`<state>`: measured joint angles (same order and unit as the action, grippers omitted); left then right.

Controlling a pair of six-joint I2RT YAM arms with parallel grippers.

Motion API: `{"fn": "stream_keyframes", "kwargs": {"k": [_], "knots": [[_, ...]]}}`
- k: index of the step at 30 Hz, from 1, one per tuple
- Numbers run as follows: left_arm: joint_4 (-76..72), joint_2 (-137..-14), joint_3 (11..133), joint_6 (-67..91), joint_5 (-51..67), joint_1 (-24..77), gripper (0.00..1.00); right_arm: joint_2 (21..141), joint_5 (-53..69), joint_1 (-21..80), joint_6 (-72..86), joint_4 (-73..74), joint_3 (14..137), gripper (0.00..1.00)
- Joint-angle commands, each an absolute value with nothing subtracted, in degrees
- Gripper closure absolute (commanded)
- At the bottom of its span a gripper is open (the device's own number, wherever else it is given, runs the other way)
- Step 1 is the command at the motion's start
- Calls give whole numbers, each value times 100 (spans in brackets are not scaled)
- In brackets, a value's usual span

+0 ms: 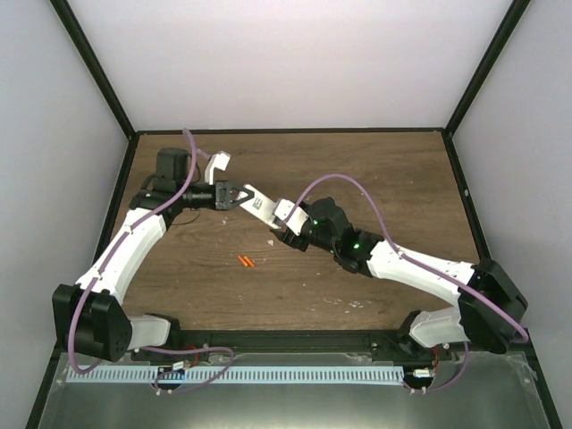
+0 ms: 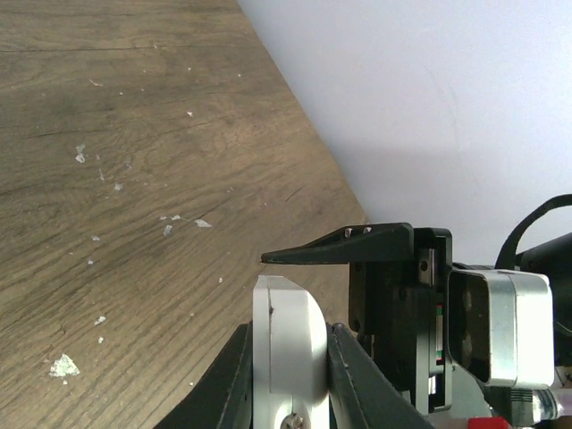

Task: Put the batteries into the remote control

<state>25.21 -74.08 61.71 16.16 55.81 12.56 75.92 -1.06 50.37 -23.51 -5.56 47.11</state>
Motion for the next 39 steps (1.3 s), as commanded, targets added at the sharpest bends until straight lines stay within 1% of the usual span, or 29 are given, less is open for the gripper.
{"fn": "stream_keyframes", "kwargs": {"k": [1,8,16,20,21,25,28,33,39], "knots": [[2413,-7388,6326,1511,5761,1242,100,7657,-62,5010,-2391,-576,4956,38],[2424,-7389,6322,1507,5721,1248,100,7660,-53,5010,-2391,-599,4981,45],[2435,-7409,6317,1494,5562,1248,100,7613,-85,5010,-2389,-541,4996,42],[2461,-7409,6330,1461,5557,1243,100,7634,-96,5009,-2380,-511,5018,42],[2459,-7401,6331,1461,5556,1247,100,7637,-90,5010,-2374,-516,5025,43],[2474,-7414,6348,1458,5555,1239,100,7685,-71,5009,-2382,-495,5061,53],[2483,-7418,6346,1443,5550,1247,100,7712,-55,5010,-2391,-456,5103,59],[2509,-7418,6357,1409,5400,1248,100,7750,-52,5010,-2401,-384,5115,63],[2668,-7435,6426,1250,4883,1248,100,7878,-120,5007,-2378,-93,5096,64]]}}
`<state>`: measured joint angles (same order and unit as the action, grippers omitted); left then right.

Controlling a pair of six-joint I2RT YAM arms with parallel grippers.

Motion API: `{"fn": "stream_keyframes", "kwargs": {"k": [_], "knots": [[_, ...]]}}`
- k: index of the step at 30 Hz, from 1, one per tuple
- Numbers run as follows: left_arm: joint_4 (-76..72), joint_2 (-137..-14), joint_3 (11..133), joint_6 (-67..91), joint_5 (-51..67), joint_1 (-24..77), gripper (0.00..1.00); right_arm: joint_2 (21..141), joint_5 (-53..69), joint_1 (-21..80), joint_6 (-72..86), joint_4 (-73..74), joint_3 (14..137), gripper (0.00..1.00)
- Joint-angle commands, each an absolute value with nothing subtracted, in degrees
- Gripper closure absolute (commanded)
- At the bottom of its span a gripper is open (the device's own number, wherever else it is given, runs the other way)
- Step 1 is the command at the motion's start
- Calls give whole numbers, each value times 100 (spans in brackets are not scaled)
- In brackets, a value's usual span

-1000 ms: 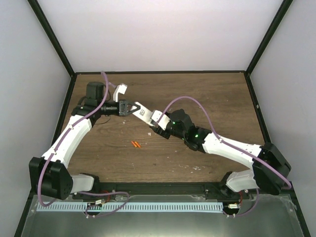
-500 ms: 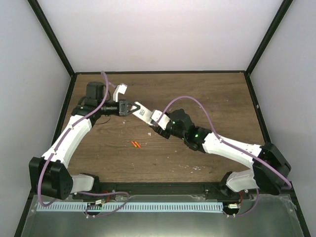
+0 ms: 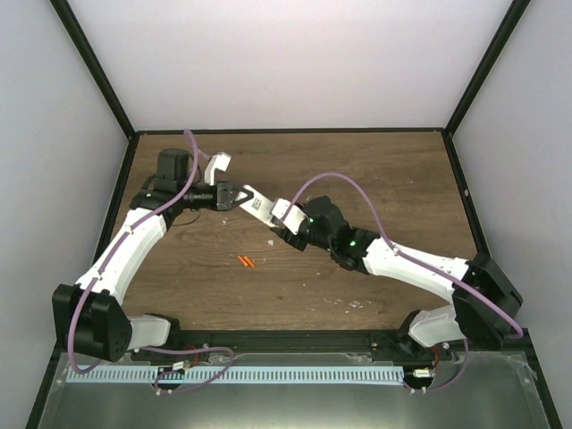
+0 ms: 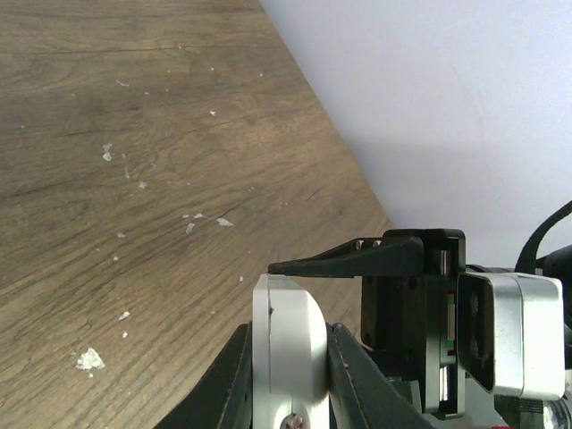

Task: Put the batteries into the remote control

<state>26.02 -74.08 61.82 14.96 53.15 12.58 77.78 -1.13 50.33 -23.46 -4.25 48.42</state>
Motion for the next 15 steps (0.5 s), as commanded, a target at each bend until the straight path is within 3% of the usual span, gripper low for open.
{"fn": "stream_keyframes", "kwargs": {"k": [1,15], "knots": [[2716,-7443,6451,1218,4787,1248,100,7908,-135,5009,-2369,-25,5110,64],[2874,-7393,6586,973,3988,1247,100,8348,-362,5010,-2246,552,5337,65]]}}
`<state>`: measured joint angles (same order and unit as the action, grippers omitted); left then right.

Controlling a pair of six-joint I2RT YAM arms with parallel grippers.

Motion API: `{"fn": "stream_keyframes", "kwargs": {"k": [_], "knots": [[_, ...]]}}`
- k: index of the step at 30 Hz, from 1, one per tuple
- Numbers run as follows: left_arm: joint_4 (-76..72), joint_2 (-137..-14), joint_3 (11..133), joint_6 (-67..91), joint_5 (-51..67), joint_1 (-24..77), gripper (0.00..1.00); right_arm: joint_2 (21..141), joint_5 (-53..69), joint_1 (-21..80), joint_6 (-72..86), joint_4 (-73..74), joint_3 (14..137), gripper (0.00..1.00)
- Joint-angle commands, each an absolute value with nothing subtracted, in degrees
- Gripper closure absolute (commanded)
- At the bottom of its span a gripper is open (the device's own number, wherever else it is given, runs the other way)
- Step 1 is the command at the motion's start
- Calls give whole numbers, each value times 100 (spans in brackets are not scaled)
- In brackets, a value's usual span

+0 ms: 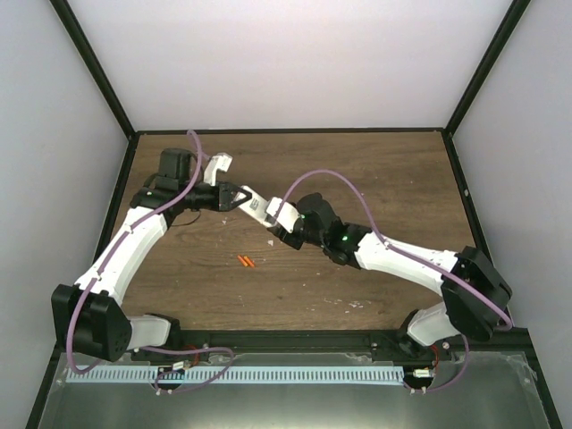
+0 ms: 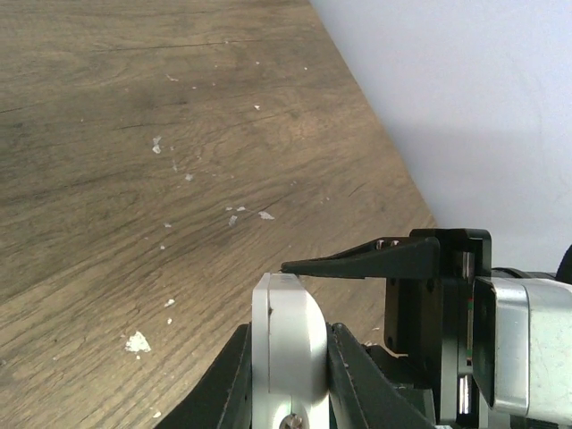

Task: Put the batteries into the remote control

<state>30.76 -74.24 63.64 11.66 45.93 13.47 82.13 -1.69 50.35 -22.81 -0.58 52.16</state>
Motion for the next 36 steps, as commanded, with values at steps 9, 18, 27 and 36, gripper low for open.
{"fn": "stream_keyframes", "kwargs": {"k": [9,18,27,36], "knots": [[2808,-7383,6589,1010,3499,1245,100,8508,-246,5010,-2103,604,5249,65],[2605,-7418,6637,1223,3498,1211,100,8635,-314,4975,-1966,451,5104,65],[2916,-7460,6403,1001,4163,1002,100,9088,-282,3931,-653,1250,5341,67],[2778,-7212,5609,1227,4469,988,100,9231,-527,3521,131,1892,5390,63]]}}
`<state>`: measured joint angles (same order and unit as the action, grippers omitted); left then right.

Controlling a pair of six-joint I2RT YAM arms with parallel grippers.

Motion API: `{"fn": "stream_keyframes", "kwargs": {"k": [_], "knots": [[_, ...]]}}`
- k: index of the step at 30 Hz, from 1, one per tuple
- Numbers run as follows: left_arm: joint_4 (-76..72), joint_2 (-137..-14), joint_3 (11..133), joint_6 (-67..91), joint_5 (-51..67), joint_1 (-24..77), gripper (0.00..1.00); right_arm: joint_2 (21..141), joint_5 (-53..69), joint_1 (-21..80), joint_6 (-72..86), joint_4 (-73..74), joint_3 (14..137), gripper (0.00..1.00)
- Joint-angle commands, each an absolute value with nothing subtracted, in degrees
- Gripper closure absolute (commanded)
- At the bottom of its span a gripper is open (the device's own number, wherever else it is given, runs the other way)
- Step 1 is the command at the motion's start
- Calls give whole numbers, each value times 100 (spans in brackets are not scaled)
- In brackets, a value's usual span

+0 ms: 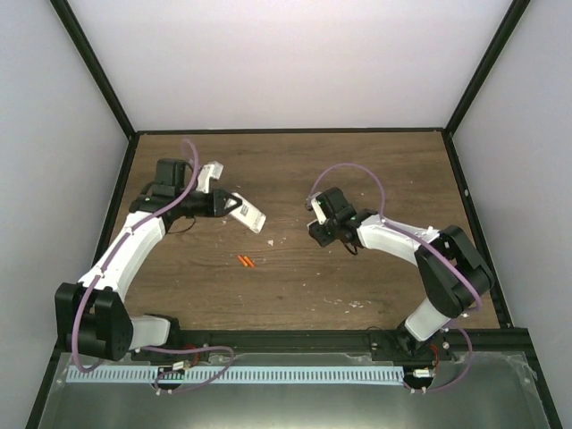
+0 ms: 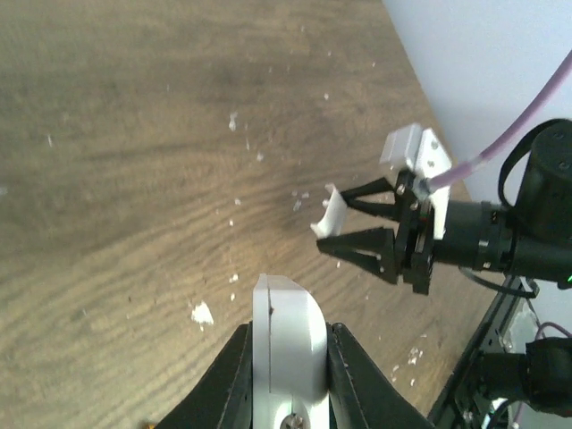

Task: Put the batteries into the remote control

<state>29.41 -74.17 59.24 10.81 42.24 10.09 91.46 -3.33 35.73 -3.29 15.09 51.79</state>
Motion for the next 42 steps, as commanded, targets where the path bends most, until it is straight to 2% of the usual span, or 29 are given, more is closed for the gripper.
{"fn": "stream_keyframes", "kwargs": {"k": [1,10,13,17,20,23,27,36,42], "knots": [[2718,-7181,5546,1289,4480,989,100,9309,-590,3510,158,1951,5388,63],[2702,-7222,5569,1337,4501,989,100,9780,-543,3378,489,2153,5414,62],[2703,-7242,5600,1322,4492,992,100,9824,-579,3377,516,2180,5413,56],[2597,-7242,5526,1276,4502,956,100,9711,-537,3375,494,2206,5426,41],[2089,-7230,5223,1578,4860,738,100,9608,-528,3376,481,2340,5518,34],[1308,-7115,4747,2083,5035,410,100,9519,-543,3375,484,2440,5621,34],[1010,-6800,4403,2242,4791,25,100,9501,-504,3384,447,2636,5880,31],[866,-5974,3624,2781,4949,-811,100,9584,-453,3845,301,3182,6794,34],[619,-5281,3060,3479,4798,-1546,100,10251,-77,4600,383,3476,7521,46]]}}
